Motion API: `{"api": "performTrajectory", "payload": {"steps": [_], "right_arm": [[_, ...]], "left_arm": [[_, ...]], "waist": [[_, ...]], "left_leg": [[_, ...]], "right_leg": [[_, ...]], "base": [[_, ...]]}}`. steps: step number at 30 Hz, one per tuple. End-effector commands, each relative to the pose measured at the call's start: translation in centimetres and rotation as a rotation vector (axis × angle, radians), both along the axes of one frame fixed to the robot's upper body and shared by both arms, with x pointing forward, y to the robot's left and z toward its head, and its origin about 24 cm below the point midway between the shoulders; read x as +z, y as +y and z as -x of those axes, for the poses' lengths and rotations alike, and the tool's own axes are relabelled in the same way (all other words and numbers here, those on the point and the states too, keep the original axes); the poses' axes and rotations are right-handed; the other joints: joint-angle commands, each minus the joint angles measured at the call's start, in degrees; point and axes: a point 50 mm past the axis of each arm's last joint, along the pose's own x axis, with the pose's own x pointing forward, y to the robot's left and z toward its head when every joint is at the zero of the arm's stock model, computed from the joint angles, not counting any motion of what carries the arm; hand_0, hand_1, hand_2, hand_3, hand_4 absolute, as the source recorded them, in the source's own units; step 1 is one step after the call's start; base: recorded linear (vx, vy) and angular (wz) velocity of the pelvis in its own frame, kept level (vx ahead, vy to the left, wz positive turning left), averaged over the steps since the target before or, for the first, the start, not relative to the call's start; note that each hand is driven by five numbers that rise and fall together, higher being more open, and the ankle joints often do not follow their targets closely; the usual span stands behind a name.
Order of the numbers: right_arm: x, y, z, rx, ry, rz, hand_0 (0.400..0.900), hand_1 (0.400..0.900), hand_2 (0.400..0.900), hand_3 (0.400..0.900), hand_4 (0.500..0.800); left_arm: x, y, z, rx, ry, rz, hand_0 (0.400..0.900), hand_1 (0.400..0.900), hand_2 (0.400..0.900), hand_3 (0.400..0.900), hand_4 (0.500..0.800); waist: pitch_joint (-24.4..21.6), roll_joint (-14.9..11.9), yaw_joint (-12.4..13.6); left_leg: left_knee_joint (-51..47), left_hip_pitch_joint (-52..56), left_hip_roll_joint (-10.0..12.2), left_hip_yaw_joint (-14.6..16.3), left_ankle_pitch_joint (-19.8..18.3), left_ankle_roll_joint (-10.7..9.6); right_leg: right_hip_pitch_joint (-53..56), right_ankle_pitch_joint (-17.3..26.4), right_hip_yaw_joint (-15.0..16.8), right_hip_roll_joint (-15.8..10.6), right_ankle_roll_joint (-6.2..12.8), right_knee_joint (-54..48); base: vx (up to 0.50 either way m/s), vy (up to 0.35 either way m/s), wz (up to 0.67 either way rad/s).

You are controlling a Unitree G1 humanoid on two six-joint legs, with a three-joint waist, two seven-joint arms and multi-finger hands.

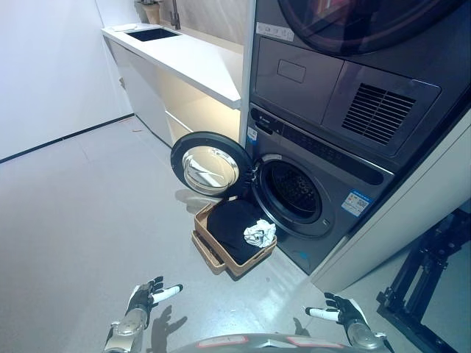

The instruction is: Put the clothes in the basket into the washing machine.

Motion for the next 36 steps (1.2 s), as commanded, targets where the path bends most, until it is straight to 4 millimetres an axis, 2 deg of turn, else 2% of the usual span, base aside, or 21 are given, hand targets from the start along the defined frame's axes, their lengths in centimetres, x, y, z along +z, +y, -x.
{"api": "performTrajectory", "payload": {"steps": [1,17,23,29,34,35,36], "right_arm": [[1.0,-0.9,-2.2,0.005,-0.091,0.046,0.900,0.900,0.900,0.900,0.800],[1.1,-0.8,-2.4,0.002,-0.101,0.042,0.900,0.900,0.900,0.900,0.800],[1.2,-1.1,-2.5,0.001,-0.105,0.045,0.900,0.900,0.900,0.900,0.800],[1.4,-2.0,-1.9,-0.009,-0.093,0.061,0.900,0.900,0.900,0.900,0.800],[1.6,-3.1,-1.0,-0.033,-0.084,0.077,0.900,0.900,0.900,0.900,0.800],[1.7,-3.6,-0.4,-0.041,-0.075,0.083,0.900,0.900,0.900,0.900,0.800],[1.7,-3.6,-0.4,-0.041,-0.076,0.083,0.900,0.900,0.900,0.900,0.800]], "left_arm": [[1.7,1.3,-3.0,0.012,-0.123,-0.048,0.900,0.900,0.900,0.900,0.800],[1.6,1.3,-2.8,0.038,-0.120,-0.042,0.900,0.900,0.900,0.900,0.800],[1.6,1.5,-2.7,0.043,-0.117,-0.042,0.900,0.900,0.900,0.900,0.800],[1.7,1.7,-2.9,0.045,-0.116,-0.040,0.900,0.900,0.900,0.900,0.800],[1.7,1.6,-3.0,0.060,-0.120,-0.022,0.900,0.900,0.900,0.900,0.800],[1.6,1.6,-2.9,0.068,-0.117,-0.011,0.900,0.900,0.900,0.900,0.800],[1.6,1.6,-2.9,0.068,-0.117,-0.011,0.900,0.900,0.900,0.900,0.800]], "waist": [[-1.9,-2.1,0.3],[-1.9,-2.0,0.5],[-1.4,-1.6,0.7],[-1.0,-1.1,0.5],[0.3,-1.0,0.5],[1.1,-1.4,0.8],[1.1,-1.3,0.7]], "left_leg": [[0.5,-1.0,1.1,-0.9,-3.0,0.3],[0.8,-0.5,1.3,-0.8,-3.6,0.3],[4.4,-1.4,1.8,-1.2,-4.8,0.0],[7.6,-3.2,4.7,-2.6,-4.8,-1.3],[13.7,-6.1,8.1,-5.9,-4.6,-2.6],[17.3,-7.5,8.4,-6.8,-3.7,-2.8],[17.8,-7.7,8.5,-7.0,-3.9,-2.8]], "right_leg": [[-6.0,8.6,-0.9,-1.4,0.02,1.7],[-5.6,8.4,-0.7,-1.3,0.07,1.4],[-5.3,7.3,-0.2,-0.6,-0.51,2.1],[-5.6,3.9,-0.4,1.7,-2.37,5.2],[-5.7,-0.2,-1.0,5.3,-5.22,9.9],[-4.8,-1.3,-1.1,6.9,-6.77,10.3],[-4.7,-1.3,-1.3,7.0,-6.81,10.4]], "base": [[0.01,-0.007,-0.04],[0.01,-0.004,-0.03],[0.02,-0.039,-0.05],[0.01,-0.105,0.14],[0.02,-0.207,0.30],[0.01,-0.221,0.25],[0.01,-0.236,0.23]]}}
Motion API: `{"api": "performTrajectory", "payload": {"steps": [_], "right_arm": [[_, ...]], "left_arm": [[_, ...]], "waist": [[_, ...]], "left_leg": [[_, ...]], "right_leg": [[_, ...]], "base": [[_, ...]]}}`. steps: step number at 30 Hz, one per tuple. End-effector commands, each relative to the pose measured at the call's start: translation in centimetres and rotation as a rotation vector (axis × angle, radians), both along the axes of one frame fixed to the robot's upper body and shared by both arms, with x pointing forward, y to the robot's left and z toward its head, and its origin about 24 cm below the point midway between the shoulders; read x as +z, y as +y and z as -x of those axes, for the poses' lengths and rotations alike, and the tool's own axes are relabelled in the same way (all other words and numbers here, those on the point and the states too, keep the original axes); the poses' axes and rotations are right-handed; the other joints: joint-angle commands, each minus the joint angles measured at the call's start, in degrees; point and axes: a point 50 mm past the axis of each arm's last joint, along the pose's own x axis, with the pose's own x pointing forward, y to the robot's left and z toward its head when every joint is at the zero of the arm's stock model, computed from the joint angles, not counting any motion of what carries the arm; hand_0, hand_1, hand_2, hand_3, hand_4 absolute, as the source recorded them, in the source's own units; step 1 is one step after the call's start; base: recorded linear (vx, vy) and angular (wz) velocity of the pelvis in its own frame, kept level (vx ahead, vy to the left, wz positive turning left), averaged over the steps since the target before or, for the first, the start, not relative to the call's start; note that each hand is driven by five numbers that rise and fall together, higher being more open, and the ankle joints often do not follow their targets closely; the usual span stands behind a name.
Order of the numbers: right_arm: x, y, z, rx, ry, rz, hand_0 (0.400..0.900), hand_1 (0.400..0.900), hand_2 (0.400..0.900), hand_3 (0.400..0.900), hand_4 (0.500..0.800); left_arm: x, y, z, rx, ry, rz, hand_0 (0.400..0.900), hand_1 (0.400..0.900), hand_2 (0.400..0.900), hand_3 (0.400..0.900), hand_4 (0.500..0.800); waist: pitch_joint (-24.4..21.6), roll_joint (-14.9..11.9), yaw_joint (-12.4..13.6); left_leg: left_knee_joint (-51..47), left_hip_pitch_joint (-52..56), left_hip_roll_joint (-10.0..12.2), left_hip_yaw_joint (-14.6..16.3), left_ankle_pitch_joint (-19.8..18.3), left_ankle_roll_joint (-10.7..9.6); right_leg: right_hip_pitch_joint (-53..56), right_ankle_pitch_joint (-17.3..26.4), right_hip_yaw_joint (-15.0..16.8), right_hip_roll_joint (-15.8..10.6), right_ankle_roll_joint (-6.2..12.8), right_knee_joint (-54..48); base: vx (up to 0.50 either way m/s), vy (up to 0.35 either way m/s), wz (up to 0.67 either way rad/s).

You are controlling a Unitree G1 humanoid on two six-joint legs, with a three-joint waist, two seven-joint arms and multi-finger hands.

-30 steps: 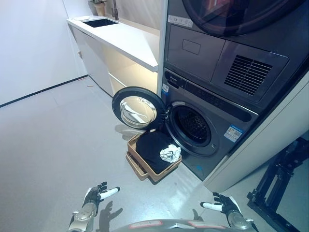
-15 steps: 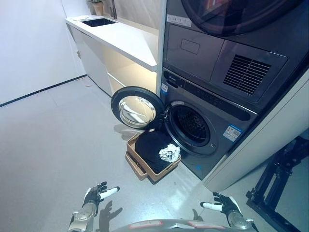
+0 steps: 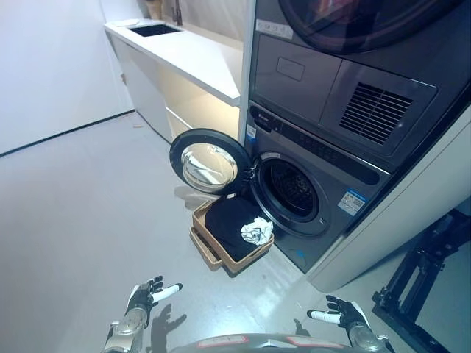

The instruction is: Put the clothes in the basket into the washing machine.

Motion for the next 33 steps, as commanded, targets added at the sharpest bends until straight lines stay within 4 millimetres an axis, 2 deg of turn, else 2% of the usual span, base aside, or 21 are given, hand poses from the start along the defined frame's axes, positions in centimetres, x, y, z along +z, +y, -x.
{"api": "performTrajectory", "payload": {"steps": [1,3,4,5,9,10,13,18,23,25,26,28,30,33], "right_arm": [[1.9,-3.4,-0.9,-0.031,-0.100,0.086,0.900,0.900,0.900,0.900,0.800],[2.1,-3.9,-0.7,-0.038,-0.098,0.101,0.900,0.900,0.900,0.900,0.800],[2.1,-3.9,-0.7,-0.038,-0.098,0.101,0.900,0.900,0.900,0.900,0.800],[2.2,-4.5,-0.4,-0.053,-0.092,0.117,0.900,0.900,0.900,0.900,0.800],[2.5,-5.0,-0.4,-0.065,-0.095,0.134,0.900,0.900,0.900,0.900,0.800],[2.5,-4.8,-0.7,-0.056,-0.100,0.136,0.900,0.900,0.900,0.900,0.800],[2.3,-4.3,-1.4,-0.044,-0.110,0.131,0.900,0.900,0.900,0.900,0.800],[2.4,-4.0,-2.4,-0.014,-0.120,0.131,0.900,0.900,0.900,0.900,0.800],[2.5,-3.4,-3.9,-0.004,-0.138,0.117,0.900,0.900,0.900,0.900,0.800],[2.5,-2.8,-4.6,-0.001,-0.155,0.106,0.900,0.900,0.900,0.900,0.800],[2.3,-2.4,-4.8,-0.009,-0.156,0.095,0.900,0.900,0.900,0.900,0.800],[2.1,-1.8,-5.0,-0.020,-0.158,0.080,0.900,0.900,0.900,0.900,0.800],[2.0,-1.4,-5.3,-0.025,-0.153,0.073,0.900,0.900,0.900,0.900,0.800],[2.3,-0.3,-6.8,-0.001,-0.202,0.043,0.900,0.900,0.900,0.900,0.800]], "left_arm": [[1.5,1.5,-2.7,0.048,-0.106,-0.020,0.900,0.900,0.900,0.900,0.800],[1.5,1.2,-2.9,0.046,-0.102,-0.012,0.900,0.900,0.900,0.900,0.800],[1.5,1.2,-2.9,0.046,-0.102,-0.012,0.900,0.900,0.900,0.900,0.800],[1.5,0.9,-3.3,0.045,-0.110,-0.006,0.900,0.900,0.900,0.900,0.800],[1.7,1.1,-3.6,0.056,-0.121,-0.009,0.900,0.900,0.900,0.900,0.800],[1.7,1.2,-3.6,0.071,-0.122,-0.011,0.900,0.900,0.900,0.900,0.800],[1.7,1.2,-3.8,0.091,-0.129,-0.009,0.900,0.900,0.900,0.900,0.800],[1.6,1.0,-3.6,0.132,-0.137,0.003,0.900,0.900,0.900,0.900,0.800],[2.0,0.9,-4.3,0.161,-0.177,0.011,0.900,0.900,0.900,0.900,0.800],[2.5,1.1,-5.0,0.165,-0.202,0.004,0.900,0.900,0.900,0.900,0.800],[2.8,1.4,-5.5,0.161,-0.216,-0.010,0.900,0.900,0.900,0.900,0.800],[3.6,1.7,-6.7,0.139,-0.250,-0.030,0.900,0.900,0.900,0.900,0.800],[3.9,2.1,-7.0,0.125,-0.256,-0.046,0.900,0.900,0.900,0.900,0.800],[4.6,2.6,-7.7,0.114,-0.286,-0.071,0.900,0.900,0.900,0.900,0.800]], "waist": [[-0.5,-2.4,1.0],[1.4,-2.9,1.3],[1.4,-2.9,1.2],[2.5,-3.0,1.4],[3.2,-3.1,2.2],[4.2,-2.3,2.8],[5.5,-1.5,3.7],[5.0,0.4,4.4],[3.9,1.8,5.0],[3.5,1.4,5.3],[3.0,0.8,5.7],[3.0,-0.5,6.3],[1.6,-2.2,6.9],[1.0,-3.7,7.3]], "left_leg": [[17.0,-7.0,4.3,-4.3,-0.2,-0.2],[23.6,-10.6,3.3,-5.4,3.6,0.2],[23.7,-10.7,3.3,-5.4,3.6,0.2],[23.7,-14.8,3.6,-4.8,8.3,-0.4],[16.9,-20.3,3.2,-5.9,10.8,-0.8],[9.8,-21.6,4.2,-7.5,14.7,-0.9],[1.7,-22.5,6.1,-6.8,16.0,-0.6],[-3.2,-21.8,7.3,-5.5,17.0,-1.5],[-1.9,-23.0,8.0,-5.1,17.0,-2.3],[-0.3,-24.0,7.4,-5.0,16.7,-2.1],[2.1,-24.7,6.5,-4.5,16.2,-1.8],[5.7,-26.1,4.5,-3.3,15.5,-1.6],[8.4,-28.1,2.2,-2.0,13.4,-0.3],[9.7,-30.8,0.1,-1.0,12.0,0.9]], "right_leg": [[-4.7,-0.5,0.0,3.1,-4.82,9.0],[-3.1,-0.9,-1.2,3.5,-6.02,8.5],[-3.1,-0.9,-1.2,3.5,-6.02,8.5],[-1.8,-1.9,-2.5,4.0,-6.48,7.8],[-2.2,-2.4,-2.1,4.8,-6.47,8.2],[-1.9,-2.9,-1.0,6.3,-6.25,9.1],[-0.8,-5.1,1.1,7.3,-5.99,11.2],[0.8,-8.6,4.7,7.9,-5.06,12.3],[3.7,-12.4,7.7,5.0,-3.09,12.4],[4.3,-13.4,8.6,2.8,-2.11,12.5],[5.1,-13.1,8.8,1.0,-1.06,12.5],[5.0,-10.9,8.8,-1.7,0.47,12.8],[5.0,-6.6,8.5,-4.5,2.37,12.3],[3.1,-0.5,9.4,-6.3,3.57,11.2]], "base": [[-0.03,-0.168,0.19],[-0.05,-0.160,0.23],[-0.04,-0.102,0.31],[-0.01,-0.079,0.24],[0.09,-0.053,-0.15],[0.16,-0.015,-0.42],[0.20,-0.007,-0.48],[0.20,0.070,-0.52],[0.27,0.184,-0.46],[0.30,0.271,-0.37],[0.35,0.271,-0.19],[0.31,0.217,-0.08],[0.32,0.207,-0.01],[0.25,0.177,0.10]]}}
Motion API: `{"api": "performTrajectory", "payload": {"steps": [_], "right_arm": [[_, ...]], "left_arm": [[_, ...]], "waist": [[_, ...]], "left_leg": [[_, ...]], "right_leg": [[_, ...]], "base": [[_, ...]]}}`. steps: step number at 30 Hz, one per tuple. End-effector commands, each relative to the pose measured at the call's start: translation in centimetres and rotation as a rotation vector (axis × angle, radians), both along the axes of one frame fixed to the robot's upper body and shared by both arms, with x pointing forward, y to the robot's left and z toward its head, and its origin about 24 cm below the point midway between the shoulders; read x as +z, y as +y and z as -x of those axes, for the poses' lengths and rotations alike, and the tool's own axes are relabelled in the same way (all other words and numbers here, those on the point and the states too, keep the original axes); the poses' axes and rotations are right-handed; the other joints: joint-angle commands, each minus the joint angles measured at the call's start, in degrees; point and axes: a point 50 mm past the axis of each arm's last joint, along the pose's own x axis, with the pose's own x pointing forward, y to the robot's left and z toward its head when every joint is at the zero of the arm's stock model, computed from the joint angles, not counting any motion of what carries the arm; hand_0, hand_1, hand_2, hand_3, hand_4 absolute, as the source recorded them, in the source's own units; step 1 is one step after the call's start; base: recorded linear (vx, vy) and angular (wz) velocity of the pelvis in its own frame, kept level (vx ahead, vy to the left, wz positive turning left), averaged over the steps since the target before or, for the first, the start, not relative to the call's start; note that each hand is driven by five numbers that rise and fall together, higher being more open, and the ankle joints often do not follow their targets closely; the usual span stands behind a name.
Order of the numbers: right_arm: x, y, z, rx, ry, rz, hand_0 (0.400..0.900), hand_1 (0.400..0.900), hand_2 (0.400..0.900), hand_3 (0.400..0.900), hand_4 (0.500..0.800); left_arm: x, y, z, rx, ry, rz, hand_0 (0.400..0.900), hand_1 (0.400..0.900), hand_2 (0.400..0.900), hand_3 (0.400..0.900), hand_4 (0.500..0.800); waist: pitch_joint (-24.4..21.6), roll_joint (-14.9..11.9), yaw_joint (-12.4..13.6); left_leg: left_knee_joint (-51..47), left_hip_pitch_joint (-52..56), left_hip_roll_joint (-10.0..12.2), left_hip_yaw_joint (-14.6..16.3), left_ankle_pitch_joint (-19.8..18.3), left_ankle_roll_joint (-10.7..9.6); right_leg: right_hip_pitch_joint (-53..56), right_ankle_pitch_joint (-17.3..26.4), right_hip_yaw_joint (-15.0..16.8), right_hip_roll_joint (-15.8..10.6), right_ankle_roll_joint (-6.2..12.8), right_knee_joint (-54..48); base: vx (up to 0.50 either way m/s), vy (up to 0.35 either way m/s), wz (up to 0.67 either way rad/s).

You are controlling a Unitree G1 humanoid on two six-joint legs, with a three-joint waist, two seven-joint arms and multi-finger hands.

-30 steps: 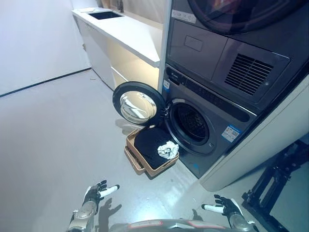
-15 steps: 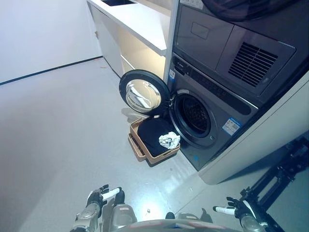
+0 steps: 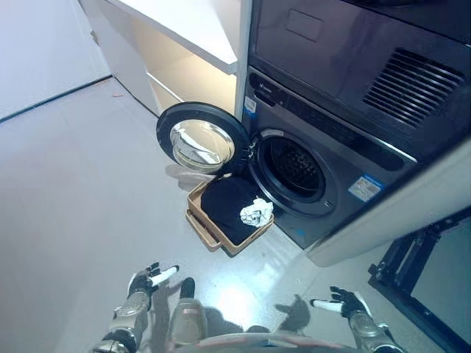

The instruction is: Put the clothes in the basket into the washing machine.

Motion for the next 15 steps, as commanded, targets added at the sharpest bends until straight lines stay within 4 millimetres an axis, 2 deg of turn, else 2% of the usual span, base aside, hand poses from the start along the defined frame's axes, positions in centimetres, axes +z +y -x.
{"api": "performTrajectory", "payload": {"steps": [1,3,4,7,11,13,15], "right_arm": [[2.1,-1.2,-3.5,-0.005,-0.160,0.044,0.900,0.900,0.900,0.900,0.800],[2.3,-0.8,-4.2,0.006,-0.181,0.035,0.900,0.900,0.900,0.900,0.800],[2.5,-0.7,-4.6,0.008,-0.196,0.034,0.900,0.900,0.900,0.900,0.800],[3.2,-0.5,-5.7,0.032,-0.241,0.034,0.900,0.900,0.900,0.900,0.800],[3.6,0.2,-6.8,0.045,-0.274,0.020,0.900,0.900,0.900,0.900,0.800],[3.4,0.5,-6.5,0.049,-0.269,0.012,0.900,0.900,0.900,0.900,0.800],[3.3,0.5,-6.4,0.052,-0.268,0.008,0.900,0.900,0.900,0.900,0.800]], "left_arm": [[3.3,1.1,-4.1,-0.031,-0.210,-0.075,0.900,0.900,0.900,0.900,0.800],[3.6,1.2,-4.4,-0.033,-0.220,-0.091,0.900,0.900,0.900,0.900,0.800],[3.9,1.1,-4.9,-0.035,-0.238,-0.092,0.900,0.900,0.900,0.900,0.800],[4.5,0.8,-5.6,-0.050,-0.272,-0.094,0.900,0.900,0.900,0.900,0.800],[4.8,0.6,-6.2,-0.068,-0.281,-0.099,0.900,0.900,0.900,0.900,0.800],[4.7,0.8,-6.0,-0.067,-0.276,-0.098,0.900,0.900,0.900,0.900,0.800],[4.7,1.0,-5.9,-0.058,-0.273,-0.096,0.900,0.900,0.900,0.900,0.800]], "waist": [[-3.5,-0.2,1.3],[-4.2,-0.9,1.5],[-4.3,-1.1,1.5],[-4.3,-1.6,1.8],[-2.0,-0.6,1.3],[-1.3,0.0,1.2],[-0.2,0.2,0.4]], "left_leg": [[0.0,-10.8,-0.6,-0.9,5.6,1.8],[0.7,-12.1,-2.1,0.1,4.2,2.6],[1.5,-13.0,-3.0,1.7,3.9,2.8],[3.5,-14.3,-5.6,1.9,1.3,4.9],[3.7,-10.7,-8.2,1.1,-2.1,8.4],[3.4,-7.5,-8.4,2.1,-3.9,9.5],[3.0,-4.0,-8.6,2.3,-5.4,9.4]], "right_leg": [[7.1,13.0,-0.8,-3.0,3.50,-2.6],[6.9,16.0,-1.9,-4.5,3.86,-3.8],[7.1,18.6,-2.6,-5.4,3.94,-4.0],[4.5,23.8,-2.0,-6.9,3.37,-0.9],[-0.4,29.4,0.3,-6.0,1.17,11.5],[-2.2,29.5,-3.6,-7.6,0.74,14.8],[-4.3,27.9,-5.8,-8.5,0.41,13.7]], "base": [[0.23,0.174,0.20],[0.26,0.205,0.24],[0.21,0.206,0.25],[0.21,0.241,0.19],[0.20,0.269,0.13],[0.20,0.244,-0.07],[0.22,0.104,0.09]]}}
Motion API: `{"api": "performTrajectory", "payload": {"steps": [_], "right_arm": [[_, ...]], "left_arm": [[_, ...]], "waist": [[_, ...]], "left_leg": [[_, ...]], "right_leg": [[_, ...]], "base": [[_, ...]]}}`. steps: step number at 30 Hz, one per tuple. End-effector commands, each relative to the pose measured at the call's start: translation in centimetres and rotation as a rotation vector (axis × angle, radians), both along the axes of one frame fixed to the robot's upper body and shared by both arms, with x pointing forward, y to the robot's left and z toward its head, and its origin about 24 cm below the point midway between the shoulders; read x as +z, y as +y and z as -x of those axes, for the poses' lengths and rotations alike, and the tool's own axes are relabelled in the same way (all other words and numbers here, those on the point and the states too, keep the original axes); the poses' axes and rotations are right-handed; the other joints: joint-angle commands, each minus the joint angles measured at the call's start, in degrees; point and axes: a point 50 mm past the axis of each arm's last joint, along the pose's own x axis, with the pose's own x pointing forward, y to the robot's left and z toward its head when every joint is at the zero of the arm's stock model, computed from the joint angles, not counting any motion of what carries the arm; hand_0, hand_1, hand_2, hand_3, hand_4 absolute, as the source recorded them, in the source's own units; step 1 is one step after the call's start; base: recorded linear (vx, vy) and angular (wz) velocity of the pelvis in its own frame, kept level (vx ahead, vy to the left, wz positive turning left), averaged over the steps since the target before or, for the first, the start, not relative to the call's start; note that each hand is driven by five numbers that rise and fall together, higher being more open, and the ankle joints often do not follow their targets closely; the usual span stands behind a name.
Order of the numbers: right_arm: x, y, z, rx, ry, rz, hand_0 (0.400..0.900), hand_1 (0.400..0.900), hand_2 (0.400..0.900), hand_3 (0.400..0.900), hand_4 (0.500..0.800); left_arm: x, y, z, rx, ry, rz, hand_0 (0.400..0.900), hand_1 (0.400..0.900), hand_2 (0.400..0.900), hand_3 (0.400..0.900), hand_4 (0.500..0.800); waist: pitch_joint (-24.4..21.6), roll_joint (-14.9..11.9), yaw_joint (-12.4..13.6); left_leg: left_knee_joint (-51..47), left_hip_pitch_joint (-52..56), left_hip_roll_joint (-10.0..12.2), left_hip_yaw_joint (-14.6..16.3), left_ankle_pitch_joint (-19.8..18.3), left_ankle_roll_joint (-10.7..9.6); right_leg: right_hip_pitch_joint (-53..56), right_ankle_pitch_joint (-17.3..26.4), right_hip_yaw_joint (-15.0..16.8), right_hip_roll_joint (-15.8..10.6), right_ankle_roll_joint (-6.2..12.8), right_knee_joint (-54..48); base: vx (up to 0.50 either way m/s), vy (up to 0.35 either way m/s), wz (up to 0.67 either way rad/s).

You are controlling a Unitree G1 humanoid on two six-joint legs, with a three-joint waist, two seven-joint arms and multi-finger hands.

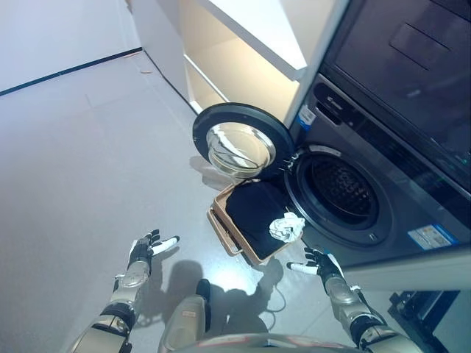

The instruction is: Put the clothes in the basket into the washing machine.

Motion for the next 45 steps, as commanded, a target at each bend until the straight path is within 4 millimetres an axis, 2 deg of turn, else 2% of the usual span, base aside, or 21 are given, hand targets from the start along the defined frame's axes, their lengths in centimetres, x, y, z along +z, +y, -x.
{"api": "performTrajectory", "payload": {"steps": [1,3,5,10,12,14,16,17,20,23,26,29,31,36,37,39,42,45], "right_arm": [[1.5,-2.2,-0.7,-0.021,-0.089,0.063,0.900,0.900,0.900,0.900,0.800],[1.6,-2.3,-0.9,-0.022,-0.094,0.065,0.900,0.900,0.900,0.900,0.800],[1.8,-2.3,-1.2,-0.024,-0.105,0.068,0.900,0.900,0.900,0.900,0.800],[2.8,-1.8,-2.8,0.021,-0.160,0.080,0.900,0.900,0.900,0.900,0.800],[3.4,-1.8,-3.6,0.040,-0.186,0.094,0.900,0.900,0.900,0.900,0.800],[4.1,-1.9,-4.5,0.078,-0.206,0.134,0.900,0.900,0.900,0.900,0.800],[4.5,-2.2,-5.2,0.113,-0.201,0.211,0.900,0.900,0.900,0.900,0.800],[4.4,-2.3,-5.4,0.201,-0.159,0.316,0.900,0.900,0.900,0.900,0.800],[7.0,-3.0,-8.4,0.242,-0.230,0.469,0.900,0.900,0.900,0.900,0.800],[8.9,-4.4,-10.2,0.238,-0.231,0.601,0.900,0.900,0.900,0.900,0.800],[10.2,-5.4,-11.3,0.220,-0.213,0.672,0.900,0.900,0.900,0.900,0.800],[12.0,-6.6,-12.5,0.136,-0.233,0.682,0.900,0.900,0.900,0.900,0.800],[12.9,-7.5,-12.7,0.097,-0.238,0.701,0.900,0.900,0.900,0.900,0.800],[15.8,-7.4,-14.7,0.137,-0.322,0.801,0.900,0.900,0.900,0.900,0.800],[15.8,-7.4,-14.7,0.137,-0.322,0.801,0.900,0.900,0.900,0.900,0.800],[17.4,-7.8,-15.5,0.142,-0.352,0.859,0.900,0.900,0.900,0.900,0.800],[18.3,-8.4,-15.7,0.115,-0.357,0.879,0.900,0.900,0.900,0.900,0.800],[20.3,-10.2,-15.8,0.072,-0.342,0.967,0.900,0.900,0.900,0.900,0.800]], "left_arm": [[2.2,1.6,-1.4,0.026,-0.136,-0.035,0.900,0.900,0.900,0.900,0.800],[2.2,1.8,-1.5,0.041,-0.137,-0.035,0.900,0.900,0.900,0.900,0.800],[2.4,1.8,-1.8,0.045,-0.143,-0.038,0.900,0.900,0.900,0.900,0.800],[3.2,1.8,-2.8,0.050,-0.184,-0.042,0.900,0.900,0.900,0.900,0.800],[3.7,1.7,-3.4,0.055,-0.208,-0.041,0.900,0.900,0.900,0.900,0.800],[4.5,1.4,-4.3,0.048,-0.253,-0.039,0.900,0.900,0.900,0.900,0.800],[5.1,0.9,-5.1,0.032,-0.281,-0.038,0.900,0.900,0.900,0.900,0.800],[5.3,0.5,-5.5,0.028,-0.291,-0.036,0.900,0.900,0.900,0.900,0.800],[6.9,-0.7,-7.2,0.012,-0.376,-0.025,0.900,0.900,0.900,0.900,0.800],[9.1,-2.5,-9.2,-0.039,-0.478,0.001,0.900,0.900,0.900,0.900,0.800],[10.3,-3.9,-9.9,-0.076,-0.539,0.038,0.900,0.900,0.900,0.900,0.800],[11.4,-4.8,-10.4,-0.092,-0.591,0.073,0.900,0.900,0.900,0.900,0.800],[11.4,-5.2,-10.3,-0.097,-0.593,0.087,0.900,0.900,0.900,0.900,0.800],[11.6,-5.5,-10.5,-0.085,-0.599,0.092,0.900,0.900,0.900,0.900,0.800],[11.6,-5.5,-10.5,-0.085,-0.599,0.092,0.900,0.900,0.900,0.900,0.800],[11.9,-5.5,-10.6,-0.073,-0.613,0.096,0.900,0.900,0.900,0.900,0.800],[12.4,-5.8,-10.7,-0.080,-0.637,0.105,0.900,0.900,0.900,0.900,0.800],[13.4,-6.2,-10.9,-0.098,-0.679,0.113,0.900,0.900,0.900,0.900,0.800]], "waist": [[1.7,1.9,-0.5],[2.6,2.4,-1.5],[3.4,2.1,-2.5],[6.2,0.7,-4.9],[7.8,0.1,-5.1],[9.7,-0.8,-5.3],[10.6,-0.7,-5.1],[11.0,-0.1,-4.7],[12.7,0.9,-5.0],[15.4,3.3,-4.6],[16.9,5.3,-3.9],[18.5,7.1,-3.1],[18.9,8.0,-2.6],[20.5,9.1,-2.7],[20.5,9.1,-2.7],[21.4,9.7,-2.8],[21.8,10.1,-2.6],[22.7,10.8,-2.3]], "left_leg": [[-1.7,0.4,0.1,-4.5,1.2,-1.3],[-2.0,2.0,0.5,-5.7,0.2,-2.1],[-1.9,2.6,0.2,-6.6,-0.5,-2.8],[0.3,4.2,-0.5,-8.8,-3.1,-4.2],[3.0,4.2,-0.5,-9.9,-4.8,-4.6],[7.3,2.4,-0.8,-11.4,-6.6,-5.1],[9.2,-0.2,-0.6,-13.1,-7.6,-5.3],[8.5,-1.1,0.1,-14.0,-6.9,-5.9],[6.7,-5.0,0.1,-15.1,-4.3,-6.8],[4.9,-9.7,1.0,-13.9,-1.0,-8.3],[2.5,-12.2,1.8,-12.0,1.4,-9.4],[2.0,-14.9,1.9,-11.5,2.6,-9.9],[2.1,-16.3,1.8,-11.2,2.7,-9.8],[4.4,-20.0,1.5,-11.1,2.0,-9.5],[4.4,-20.1,1.5,-11.1,1.9,-9.5],[6.0,-22.0,1.1,-11.3,1.5,-9.4],[7.0,-23.3,0.8,-11.2,1.2,-9.4],[8.9,-26.1,0.4,-10.8,0.8,-9.1]], "right_leg": [[0.6,11.2,-2.7,0.9,-0.67,1.4],[-1.4,8.0,-3.7,0.4,-0.77,-3.6],[-3.1,7.2,-2.8,0.3,0.04,-9.6],[-7.8,11.3,1.1,0.4,2.67,-18.8],[-9.7,13.6,1.1,0.0,3.47,-19.7],[-10.3,13.7,2.7,0.0,3.68,-19.9],[-10.7,11.5,1.9,1.0,3.46,-20.0],[-11.4,11.5,0.8,1.5,3.44,-19.5],[-13.4,11.4,-2.0,0.5,3.50,-19.5],[-16.4,10.5,-5.5,-0.8,3.27,-19.3],[-18.6,10.5,-6.8,-1.3,3.22,-19.2],[-21.9,10.7,-6.6,-1.6,3.05,-18.1],[-23.8,10.5,-6.0,-1.8,2.94,-17.4],[-29.0,9.1,-3.7,-1.8,2.29,-13.2],[-29.1,9.1,-3.7,-1.8,2.29,-13.1],[-31.4,8.2,-2.8,-1.8,1.99,-10.7],[-32.7,7.8,-2.4,-1.8,1.88,-9.6],[-35.9,7.2,-1.5,-1.8,1.76,-7.7]], "base": [[0.20,0.010,0.14],[0.17,-0.064,0.27],[0.13,-0.128,0.46],[0.11,-0.152,0.46],[0.07,-0.180,0.39],[0.00,-0.211,0.59],[-0.07,-0.172,0.60],[-0.08,-0.127,0.53],[-0.17,-0.109,0.62],[-0.21,-0.061,0.60],[-0.09,-0.031,0.24],[-0.09,-0.026,0.08],[-0.06,0.017,-0.05],[-0.06,0.002,0.01],[-0.04,0.007,0.07],[-0.05,0.006,0.07],[-0.01,0.002,0.01],[-0.04,0.027,-0.02]]}}
